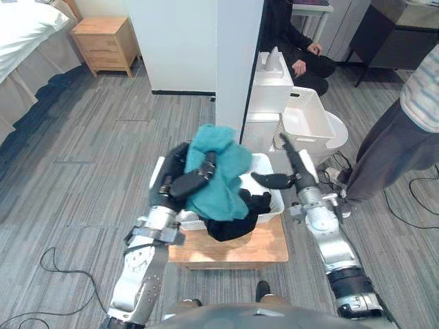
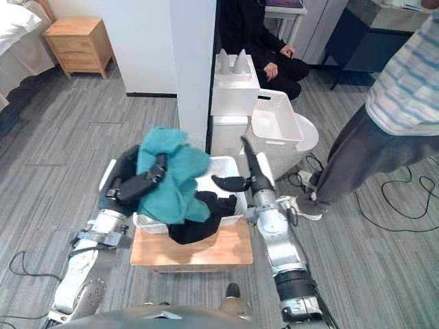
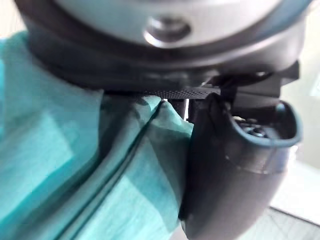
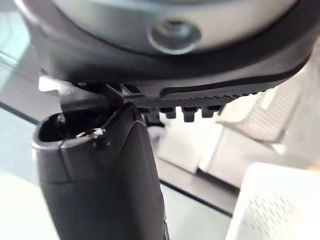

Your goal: Tidy up the quilt and then pick up the clothes from the bed and put them into the laundry hamper

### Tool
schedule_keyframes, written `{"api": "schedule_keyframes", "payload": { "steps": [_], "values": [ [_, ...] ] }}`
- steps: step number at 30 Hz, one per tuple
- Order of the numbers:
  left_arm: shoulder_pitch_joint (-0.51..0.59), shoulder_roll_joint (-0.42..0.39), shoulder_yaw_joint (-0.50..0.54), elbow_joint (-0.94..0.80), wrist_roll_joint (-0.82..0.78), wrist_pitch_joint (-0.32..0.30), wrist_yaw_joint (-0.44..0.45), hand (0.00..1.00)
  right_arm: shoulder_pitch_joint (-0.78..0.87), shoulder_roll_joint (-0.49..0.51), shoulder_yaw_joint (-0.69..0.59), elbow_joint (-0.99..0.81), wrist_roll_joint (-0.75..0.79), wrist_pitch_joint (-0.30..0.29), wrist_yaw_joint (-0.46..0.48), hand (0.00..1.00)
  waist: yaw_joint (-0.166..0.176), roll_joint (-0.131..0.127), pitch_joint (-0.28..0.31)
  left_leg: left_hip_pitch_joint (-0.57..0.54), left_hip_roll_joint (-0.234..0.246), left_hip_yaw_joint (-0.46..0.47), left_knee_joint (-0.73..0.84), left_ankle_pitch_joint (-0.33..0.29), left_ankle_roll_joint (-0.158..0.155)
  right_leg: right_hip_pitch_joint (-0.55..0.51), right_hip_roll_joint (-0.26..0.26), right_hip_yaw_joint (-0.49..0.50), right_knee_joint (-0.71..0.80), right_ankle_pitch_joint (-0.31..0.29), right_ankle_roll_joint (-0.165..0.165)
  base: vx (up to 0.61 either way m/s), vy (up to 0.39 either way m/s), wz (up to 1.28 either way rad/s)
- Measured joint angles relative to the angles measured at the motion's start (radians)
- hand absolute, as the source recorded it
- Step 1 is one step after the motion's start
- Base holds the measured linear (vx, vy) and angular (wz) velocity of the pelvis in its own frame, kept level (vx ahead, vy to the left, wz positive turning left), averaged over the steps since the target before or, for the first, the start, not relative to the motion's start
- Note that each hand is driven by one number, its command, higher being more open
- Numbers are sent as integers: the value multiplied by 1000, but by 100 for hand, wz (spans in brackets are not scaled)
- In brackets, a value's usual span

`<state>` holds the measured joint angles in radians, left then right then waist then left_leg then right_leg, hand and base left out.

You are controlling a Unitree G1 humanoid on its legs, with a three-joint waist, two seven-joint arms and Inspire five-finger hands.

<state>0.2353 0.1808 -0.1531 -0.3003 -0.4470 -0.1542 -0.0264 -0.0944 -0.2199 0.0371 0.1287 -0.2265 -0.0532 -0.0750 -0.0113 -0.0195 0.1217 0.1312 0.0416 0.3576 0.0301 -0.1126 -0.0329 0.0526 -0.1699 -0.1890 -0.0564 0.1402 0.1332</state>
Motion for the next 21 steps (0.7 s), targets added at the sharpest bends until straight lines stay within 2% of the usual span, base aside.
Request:
{"api": "schedule_keyframes", "payload": {
  "steps": [3,5,6,7,10,16,21],
  "values": [
    [-1,-7,105,22,147,0,90,0,43,4,-66,-88,1,-2,-24,100,-5,-20,-11,0,0,0,-3,3,2,1,0,-1,0,1,-1,-51,-20,4],
    [-12,-4,154,40,200,-1,110,0,59,8,-87,-101,1,-2,-25,100,-9,-26,-15,1,0,3,-4,3,2,0,0,0,0,1,-2,-38,-16,-1],
    [-82,21,210,138,226,-12,120,0,75,10,-109,-102,3,-2,-25,100,-11,-28,-16,7,0,8,-2,4,1,1,1,3,0,2,-3,-29,-15,-8],
    [-115,38,224,188,226,-17,137,0,81,11,-113,-102,6,-2,-25,100,-11,-28,-16,11,0,15,-3,6,0,1,3,7,0,4,-5,-48,-15,-26],
    [-239,75,301,372,319,3,251,0,144,15,-145,-124,6,-3,-23,100,-30,-32,-18,15,4,68,-6,1,-7,-23,14,60,-3,13,-17,-67,-7,-48],
    [-245,71,306,407,521,29,304,0,291,23,-254,-153,17,-4,-25,100,-94,-32,-22,15,5,132,-15,-13,-16,-55,28,114,-19,14,-17,-15,-19,-34],
    [-295,48,305,481,537,55,313,0,365,24,-255,-191,45,-4,-23,100,-157,-18,-22,-23,18,188,-4,-23,-25,-124,47,168,-21,36,-17,-23,-31,-34]
  ]
}}
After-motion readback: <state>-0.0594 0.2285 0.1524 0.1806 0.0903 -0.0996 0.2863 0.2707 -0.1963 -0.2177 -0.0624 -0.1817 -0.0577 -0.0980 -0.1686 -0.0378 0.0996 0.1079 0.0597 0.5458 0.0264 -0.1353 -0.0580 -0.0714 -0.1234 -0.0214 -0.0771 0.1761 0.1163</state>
